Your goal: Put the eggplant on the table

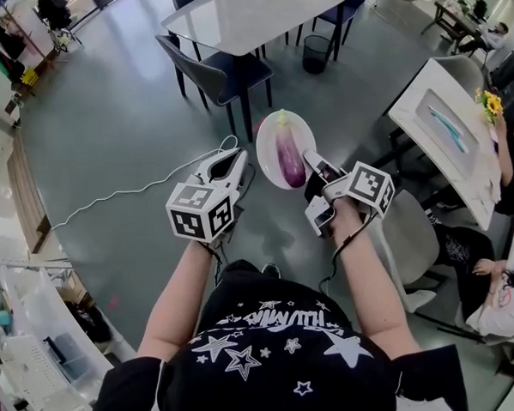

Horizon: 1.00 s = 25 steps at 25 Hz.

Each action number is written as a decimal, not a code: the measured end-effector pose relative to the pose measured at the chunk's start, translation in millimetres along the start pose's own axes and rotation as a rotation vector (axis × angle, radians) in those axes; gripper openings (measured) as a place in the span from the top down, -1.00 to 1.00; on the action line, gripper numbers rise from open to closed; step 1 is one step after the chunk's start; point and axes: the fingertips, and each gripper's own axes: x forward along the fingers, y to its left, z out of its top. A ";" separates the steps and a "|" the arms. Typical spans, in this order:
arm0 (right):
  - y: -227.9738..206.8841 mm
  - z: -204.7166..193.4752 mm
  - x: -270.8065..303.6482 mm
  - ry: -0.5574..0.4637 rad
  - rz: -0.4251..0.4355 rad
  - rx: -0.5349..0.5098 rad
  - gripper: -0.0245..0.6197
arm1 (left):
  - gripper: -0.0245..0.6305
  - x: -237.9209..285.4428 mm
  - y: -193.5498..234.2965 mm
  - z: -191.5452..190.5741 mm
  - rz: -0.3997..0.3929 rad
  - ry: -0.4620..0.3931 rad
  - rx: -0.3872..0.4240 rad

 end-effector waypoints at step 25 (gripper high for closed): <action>-41.6 125.4 124.7 -0.047 -0.049 -0.002 0.83 | 0.91 168.5 99.1 50.1 -0.056 0.006 -0.023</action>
